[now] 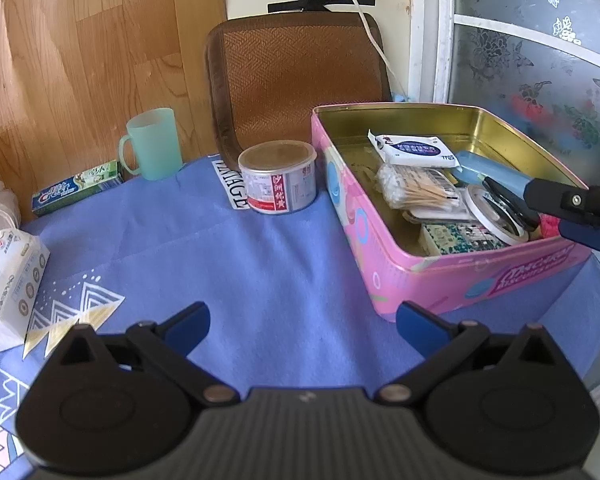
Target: Organize soft objects
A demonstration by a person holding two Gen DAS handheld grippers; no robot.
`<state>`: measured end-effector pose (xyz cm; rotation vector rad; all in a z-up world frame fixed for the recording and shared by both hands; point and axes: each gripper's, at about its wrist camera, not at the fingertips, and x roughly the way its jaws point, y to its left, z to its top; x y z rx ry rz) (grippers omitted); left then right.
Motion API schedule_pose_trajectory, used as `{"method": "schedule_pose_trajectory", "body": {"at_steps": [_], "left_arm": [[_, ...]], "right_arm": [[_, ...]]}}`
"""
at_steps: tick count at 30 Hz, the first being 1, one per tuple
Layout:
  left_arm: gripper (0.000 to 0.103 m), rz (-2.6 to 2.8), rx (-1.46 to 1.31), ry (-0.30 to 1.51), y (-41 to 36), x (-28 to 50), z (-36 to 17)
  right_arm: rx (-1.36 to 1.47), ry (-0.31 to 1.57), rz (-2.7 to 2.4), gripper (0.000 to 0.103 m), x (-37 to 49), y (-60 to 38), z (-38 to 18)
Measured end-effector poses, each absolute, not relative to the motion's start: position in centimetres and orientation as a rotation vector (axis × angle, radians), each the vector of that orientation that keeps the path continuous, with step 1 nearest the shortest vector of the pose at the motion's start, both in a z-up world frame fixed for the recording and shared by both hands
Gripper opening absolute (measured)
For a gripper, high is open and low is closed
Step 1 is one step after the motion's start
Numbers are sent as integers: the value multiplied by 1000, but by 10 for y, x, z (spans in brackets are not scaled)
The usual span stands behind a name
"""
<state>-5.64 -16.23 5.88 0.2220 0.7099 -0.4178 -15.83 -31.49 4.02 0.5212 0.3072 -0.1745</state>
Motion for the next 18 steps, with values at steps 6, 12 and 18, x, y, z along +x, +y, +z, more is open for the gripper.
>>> {"method": "schedule_pose_trajectory", "body": {"at_steps": [6, 12, 18], "left_arm": [[103, -420, 223, 718, -163, -56, 57], [103, -423, 226, 718, -163, -56, 57], [103, -423, 229, 719, -164, -57, 57]], "right_arm": [[520, 308, -175, 77, -158, -315, 40], [518, 308, -175, 77, -157, -314, 40], [519, 309, -174, 77, -157, -315, 40]]}}
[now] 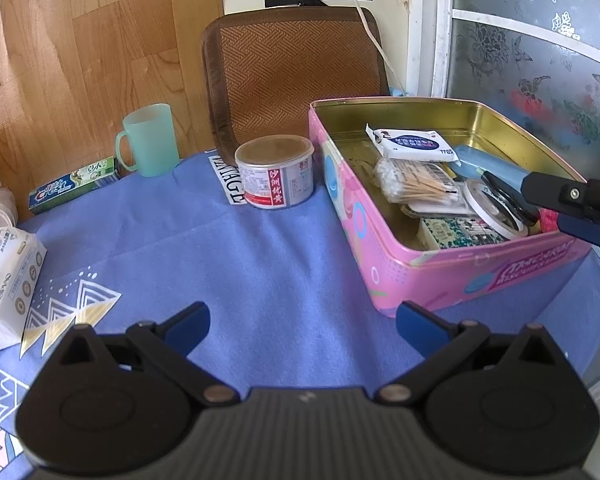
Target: Organize soft objects
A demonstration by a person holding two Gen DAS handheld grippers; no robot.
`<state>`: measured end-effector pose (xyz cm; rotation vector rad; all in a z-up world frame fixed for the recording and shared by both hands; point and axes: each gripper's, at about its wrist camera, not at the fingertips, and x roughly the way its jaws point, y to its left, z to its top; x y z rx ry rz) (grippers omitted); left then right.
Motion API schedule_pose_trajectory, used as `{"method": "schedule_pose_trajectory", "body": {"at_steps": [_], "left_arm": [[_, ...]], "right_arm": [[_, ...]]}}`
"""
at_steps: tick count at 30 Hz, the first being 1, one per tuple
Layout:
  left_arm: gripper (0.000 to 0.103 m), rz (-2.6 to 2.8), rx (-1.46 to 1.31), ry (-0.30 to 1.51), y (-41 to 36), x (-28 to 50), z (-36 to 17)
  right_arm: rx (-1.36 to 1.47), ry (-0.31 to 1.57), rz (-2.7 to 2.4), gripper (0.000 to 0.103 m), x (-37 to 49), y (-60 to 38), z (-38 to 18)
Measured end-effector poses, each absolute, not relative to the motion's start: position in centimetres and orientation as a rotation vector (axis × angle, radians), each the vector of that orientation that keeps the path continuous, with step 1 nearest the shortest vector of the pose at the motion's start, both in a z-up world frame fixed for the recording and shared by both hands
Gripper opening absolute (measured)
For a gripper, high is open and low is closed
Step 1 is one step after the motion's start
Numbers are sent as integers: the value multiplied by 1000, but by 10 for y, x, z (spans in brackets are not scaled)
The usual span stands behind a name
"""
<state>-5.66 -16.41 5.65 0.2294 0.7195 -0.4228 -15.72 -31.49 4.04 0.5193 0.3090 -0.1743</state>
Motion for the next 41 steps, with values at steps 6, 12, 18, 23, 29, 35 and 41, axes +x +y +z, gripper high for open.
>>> {"method": "schedule_pose_trajectory", "body": {"at_steps": [6, 12, 18, 23, 29, 35, 41], "left_arm": [[103, -427, 236, 719, -164, -57, 56], [103, -428, 242, 718, -164, -57, 55], [103, -427, 246, 717, -164, -57, 55], [103, -425, 245, 719, -164, -57, 55], [103, -428, 240, 724, -163, -55, 54], [103, -450, 245, 721, -165, -57, 54], [103, -480, 209, 690, -162, -61, 59]], "right_arm": [[521, 311, -175, 77, -156, -315, 40], [522, 311, -176, 77, -155, -315, 39], [520, 307, -179, 77, -155, -315, 38], [520, 306, -179, 77, -156, -315, 38], [520, 307, -179, 77, -156, -315, 38], [519, 303, -183, 77, -156, -315, 37], [520, 311, -183, 77, -156, -315, 36]]}}
